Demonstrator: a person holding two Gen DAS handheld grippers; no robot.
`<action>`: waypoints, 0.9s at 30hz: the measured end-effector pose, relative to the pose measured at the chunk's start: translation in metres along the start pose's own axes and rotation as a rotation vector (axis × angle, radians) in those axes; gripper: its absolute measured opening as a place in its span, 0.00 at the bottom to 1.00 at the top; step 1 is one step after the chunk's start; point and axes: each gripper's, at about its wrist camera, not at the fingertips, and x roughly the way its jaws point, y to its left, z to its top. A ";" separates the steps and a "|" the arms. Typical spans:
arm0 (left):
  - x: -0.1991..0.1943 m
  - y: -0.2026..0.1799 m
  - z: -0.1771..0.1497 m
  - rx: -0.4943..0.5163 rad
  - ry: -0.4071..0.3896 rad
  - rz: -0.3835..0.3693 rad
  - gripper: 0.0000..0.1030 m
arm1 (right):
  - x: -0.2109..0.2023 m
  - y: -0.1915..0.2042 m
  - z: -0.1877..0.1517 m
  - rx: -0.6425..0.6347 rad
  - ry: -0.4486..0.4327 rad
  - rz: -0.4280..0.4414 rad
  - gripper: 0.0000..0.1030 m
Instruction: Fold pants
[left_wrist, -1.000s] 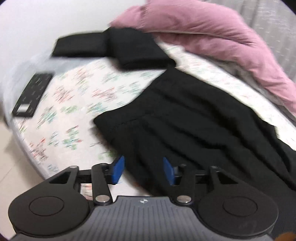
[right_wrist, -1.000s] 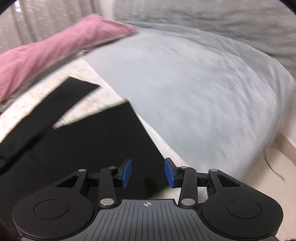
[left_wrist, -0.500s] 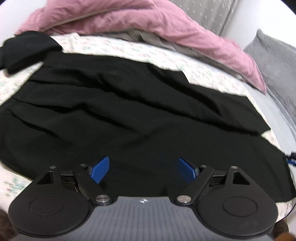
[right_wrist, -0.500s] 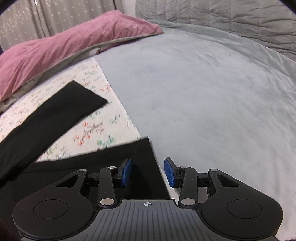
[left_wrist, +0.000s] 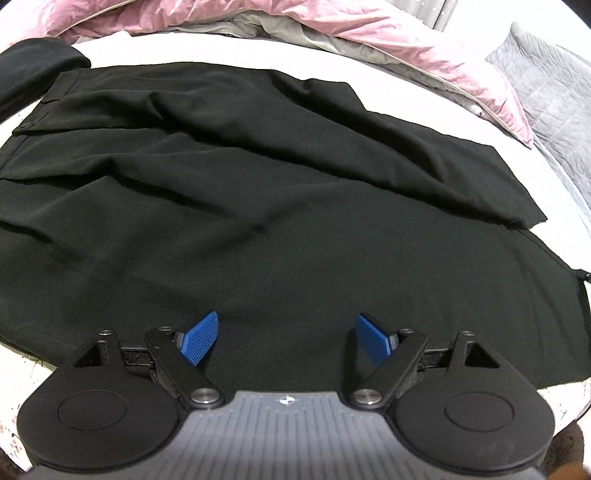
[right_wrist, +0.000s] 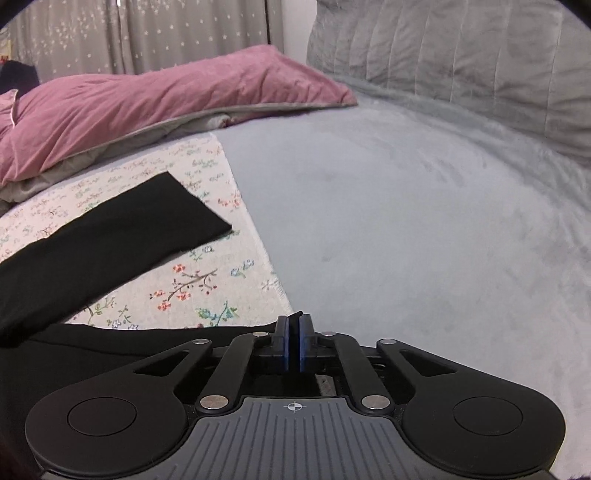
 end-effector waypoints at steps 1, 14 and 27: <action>0.002 -0.001 0.000 0.008 0.005 0.003 0.95 | -0.001 0.002 0.000 -0.019 -0.009 -0.006 0.03; -0.011 -0.005 0.042 0.124 -0.048 0.000 0.95 | 0.032 0.039 0.032 -0.099 0.025 -0.178 0.21; 0.129 -0.168 0.245 0.437 -0.078 -0.281 0.92 | 0.093 0.071 0.074 0.204 0.148 0.071 0.40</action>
